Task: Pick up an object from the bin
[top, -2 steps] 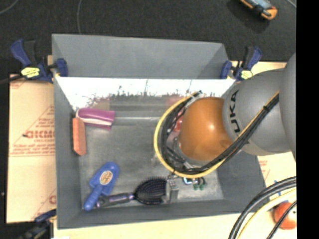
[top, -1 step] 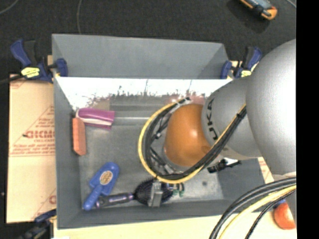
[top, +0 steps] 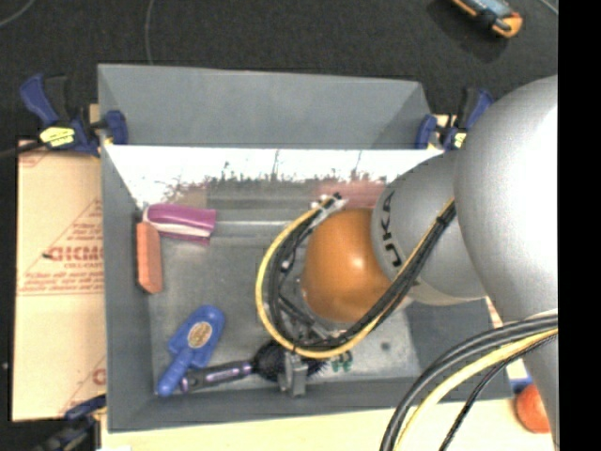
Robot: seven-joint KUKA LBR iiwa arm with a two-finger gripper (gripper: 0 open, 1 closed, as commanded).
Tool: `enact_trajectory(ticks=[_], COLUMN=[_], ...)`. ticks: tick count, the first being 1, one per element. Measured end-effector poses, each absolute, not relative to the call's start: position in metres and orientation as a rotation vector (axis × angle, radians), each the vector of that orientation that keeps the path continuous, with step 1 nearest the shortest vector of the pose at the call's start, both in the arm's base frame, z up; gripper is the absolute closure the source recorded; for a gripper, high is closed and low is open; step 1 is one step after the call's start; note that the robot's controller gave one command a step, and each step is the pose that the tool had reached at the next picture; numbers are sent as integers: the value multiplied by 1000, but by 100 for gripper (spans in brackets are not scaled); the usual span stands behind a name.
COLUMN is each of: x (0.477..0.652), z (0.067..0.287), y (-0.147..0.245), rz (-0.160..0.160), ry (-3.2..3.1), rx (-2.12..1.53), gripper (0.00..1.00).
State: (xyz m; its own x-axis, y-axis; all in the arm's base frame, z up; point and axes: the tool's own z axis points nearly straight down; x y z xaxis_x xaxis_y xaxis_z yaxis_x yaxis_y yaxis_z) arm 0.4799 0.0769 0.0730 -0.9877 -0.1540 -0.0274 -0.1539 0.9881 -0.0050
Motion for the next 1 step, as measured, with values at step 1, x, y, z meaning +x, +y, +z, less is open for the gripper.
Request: enact_trajectory(ticks=[1], x=[473], z=[73], y=[70], rz=[-1], ry=[3124], rx=[180], gripper=[100])
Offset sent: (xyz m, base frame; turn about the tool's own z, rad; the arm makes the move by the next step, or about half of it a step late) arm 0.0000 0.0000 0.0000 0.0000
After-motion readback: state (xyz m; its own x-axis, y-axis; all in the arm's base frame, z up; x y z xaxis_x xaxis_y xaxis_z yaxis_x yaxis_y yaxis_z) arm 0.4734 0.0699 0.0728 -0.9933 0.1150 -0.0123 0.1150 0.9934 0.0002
